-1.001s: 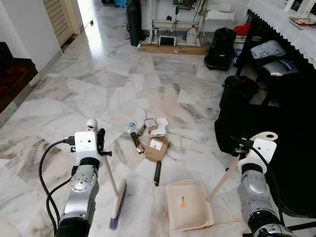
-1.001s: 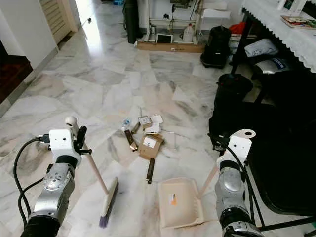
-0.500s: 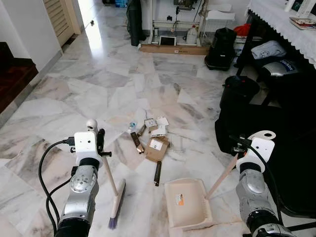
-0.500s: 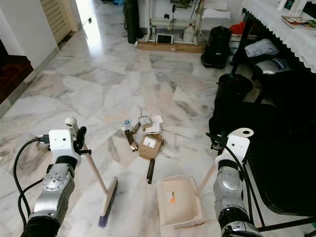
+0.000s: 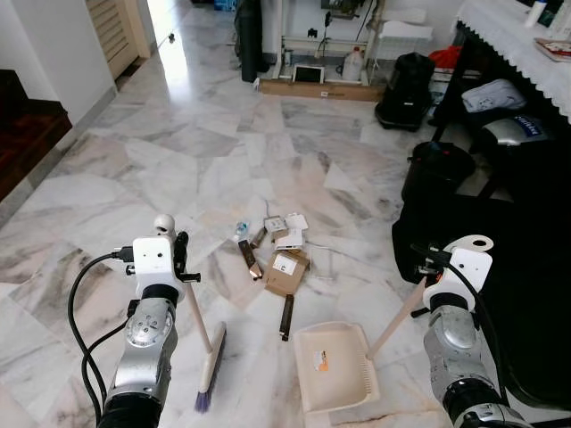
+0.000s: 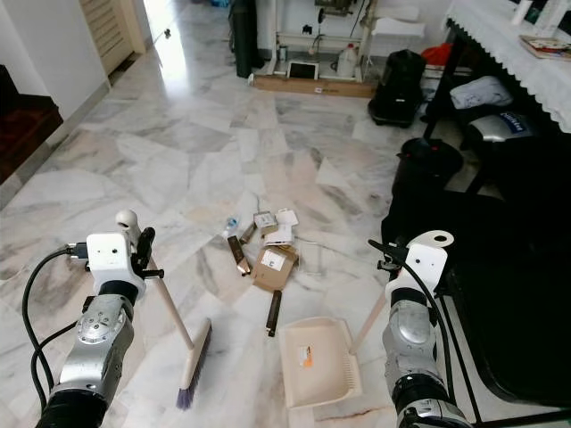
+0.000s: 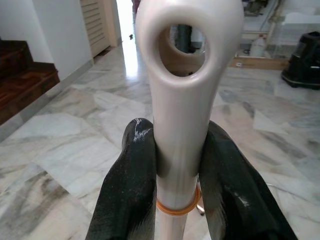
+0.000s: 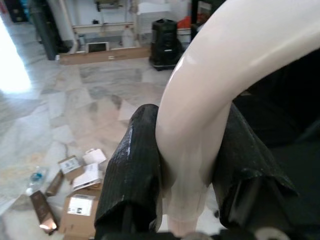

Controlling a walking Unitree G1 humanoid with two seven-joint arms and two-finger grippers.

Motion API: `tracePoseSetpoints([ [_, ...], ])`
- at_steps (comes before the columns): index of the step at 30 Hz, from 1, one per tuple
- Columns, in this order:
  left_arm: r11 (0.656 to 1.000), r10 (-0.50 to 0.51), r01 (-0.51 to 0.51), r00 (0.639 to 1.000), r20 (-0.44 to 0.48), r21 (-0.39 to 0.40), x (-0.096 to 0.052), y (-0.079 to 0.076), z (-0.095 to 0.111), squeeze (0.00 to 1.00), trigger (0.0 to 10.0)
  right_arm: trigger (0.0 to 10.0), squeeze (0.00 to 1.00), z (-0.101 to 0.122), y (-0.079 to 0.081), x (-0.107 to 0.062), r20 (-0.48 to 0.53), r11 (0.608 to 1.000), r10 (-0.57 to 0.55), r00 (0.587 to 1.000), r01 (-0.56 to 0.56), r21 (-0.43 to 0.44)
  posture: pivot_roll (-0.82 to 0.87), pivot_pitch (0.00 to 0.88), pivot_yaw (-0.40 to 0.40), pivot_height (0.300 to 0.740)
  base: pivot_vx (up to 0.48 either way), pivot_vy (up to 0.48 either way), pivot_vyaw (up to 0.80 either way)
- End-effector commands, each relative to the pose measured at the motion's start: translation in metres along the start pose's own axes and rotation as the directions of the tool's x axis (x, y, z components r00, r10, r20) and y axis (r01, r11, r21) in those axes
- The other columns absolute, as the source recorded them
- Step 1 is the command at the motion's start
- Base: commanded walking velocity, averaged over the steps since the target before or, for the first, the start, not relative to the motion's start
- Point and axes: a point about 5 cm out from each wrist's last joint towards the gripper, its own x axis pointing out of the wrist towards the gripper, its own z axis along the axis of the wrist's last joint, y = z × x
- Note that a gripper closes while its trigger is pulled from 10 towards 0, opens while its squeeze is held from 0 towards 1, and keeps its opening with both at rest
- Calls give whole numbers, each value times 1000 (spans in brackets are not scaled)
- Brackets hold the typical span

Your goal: Sweep floor

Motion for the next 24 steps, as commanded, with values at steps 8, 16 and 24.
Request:
tracePoseSetpoints([
  [8, 1000, -5, 5, 997, 80, 9, 6, 0, 18, 0, 10000, 10000, 0, 15, 9, 8, 54, 999, 36, 998, -37, 31, -26, 0, -33, 740, 355, 0, -200],
  [16, 1000, -10, 10, 996, 83, 10, 6, 0, 18, 0, 10000, 10000, 0, 15, 11, 7, 64, 999, 42, 997, -44, 22, -25, 0, -33, 740, 362, 0, -72],
  [24, 1000, -14, 13, 996, 86, 5, 6, -1, 18, 0, 10000, 10000, 0, 16, 11, 7, 65, 999, 45, 997, -47, 21, -25, 0, -35, 740, 357, 0, 0],
])
